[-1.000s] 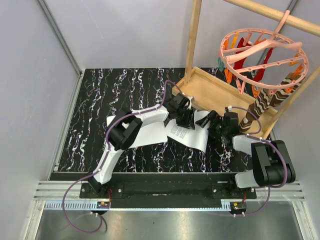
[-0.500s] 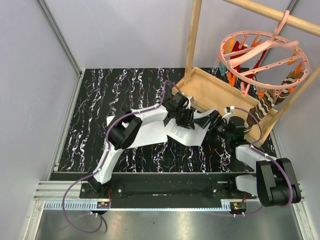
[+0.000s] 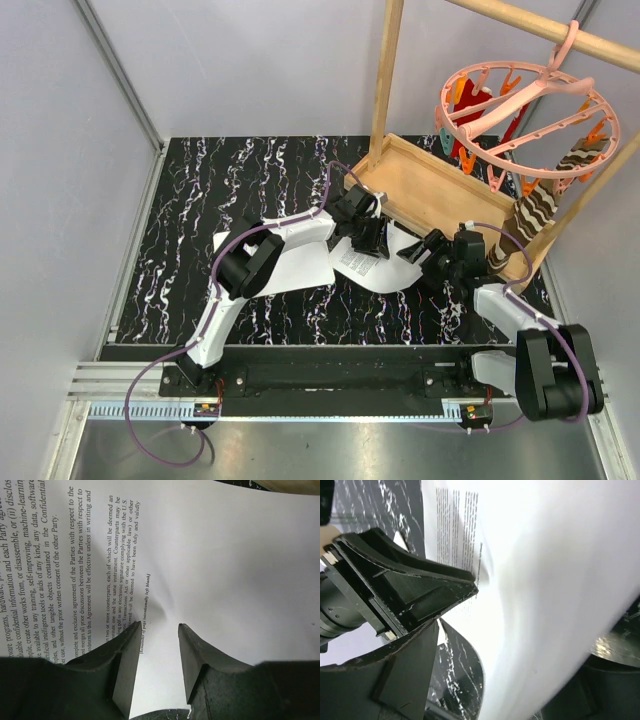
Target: Put the files into the folder
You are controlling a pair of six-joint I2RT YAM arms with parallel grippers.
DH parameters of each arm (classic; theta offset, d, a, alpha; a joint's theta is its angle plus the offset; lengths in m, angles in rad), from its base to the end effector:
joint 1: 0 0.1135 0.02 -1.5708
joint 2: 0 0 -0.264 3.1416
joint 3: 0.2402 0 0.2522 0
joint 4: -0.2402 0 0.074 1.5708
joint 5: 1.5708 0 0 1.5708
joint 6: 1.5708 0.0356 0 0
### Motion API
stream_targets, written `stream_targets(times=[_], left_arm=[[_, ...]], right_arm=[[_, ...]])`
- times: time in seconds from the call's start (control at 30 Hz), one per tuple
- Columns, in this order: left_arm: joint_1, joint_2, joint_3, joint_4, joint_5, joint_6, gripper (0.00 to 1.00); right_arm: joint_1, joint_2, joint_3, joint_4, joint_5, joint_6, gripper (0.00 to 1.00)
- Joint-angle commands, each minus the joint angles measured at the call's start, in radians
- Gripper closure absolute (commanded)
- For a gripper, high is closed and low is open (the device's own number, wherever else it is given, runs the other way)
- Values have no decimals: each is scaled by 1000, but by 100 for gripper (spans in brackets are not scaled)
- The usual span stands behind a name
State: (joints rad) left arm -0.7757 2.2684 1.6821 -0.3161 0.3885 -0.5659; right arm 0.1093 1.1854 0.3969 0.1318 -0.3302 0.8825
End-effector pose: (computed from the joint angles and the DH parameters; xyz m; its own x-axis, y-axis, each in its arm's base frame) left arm 0.3426 -0.3549 0.1463 -0.9103 0.1977 -0.3637 0.3881 0.7136 -0.5832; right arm 0.2187 0.0356 0.1609 -0.6623 0.6623 -0.3502 0.2410 0.6310 0.7374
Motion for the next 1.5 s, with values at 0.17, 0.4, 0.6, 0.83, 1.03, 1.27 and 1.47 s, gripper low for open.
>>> stream_targets(times=[0.17,0.4,0.6,0.83,1.03,1.27,1.47], left_arm=[[3,37,-19,-107,-37,31,57],[3,11,-13,-141,-69,69,57],[6,-81,54,-187,-122,119,51],[42,-199,104,-250,-131,141,49],[160,-522,-108,-235,-204,169,46],[447,-1014,-488,-233,-246,205,24],[639,-1297,-657,-307,-372,218,22]], right_arm=[[0,-9,80,-167,103,-89,32],[0,23,97,-196,121,-112,56],[0,-24,166,-322,175,-232,83],[18,-38,207,-368,137,-280,100],[211,-105,302,-432,232,-370,100],[588,-6,527,-440,416,-427,100],[825,253,955,-523,542,-592,100]])
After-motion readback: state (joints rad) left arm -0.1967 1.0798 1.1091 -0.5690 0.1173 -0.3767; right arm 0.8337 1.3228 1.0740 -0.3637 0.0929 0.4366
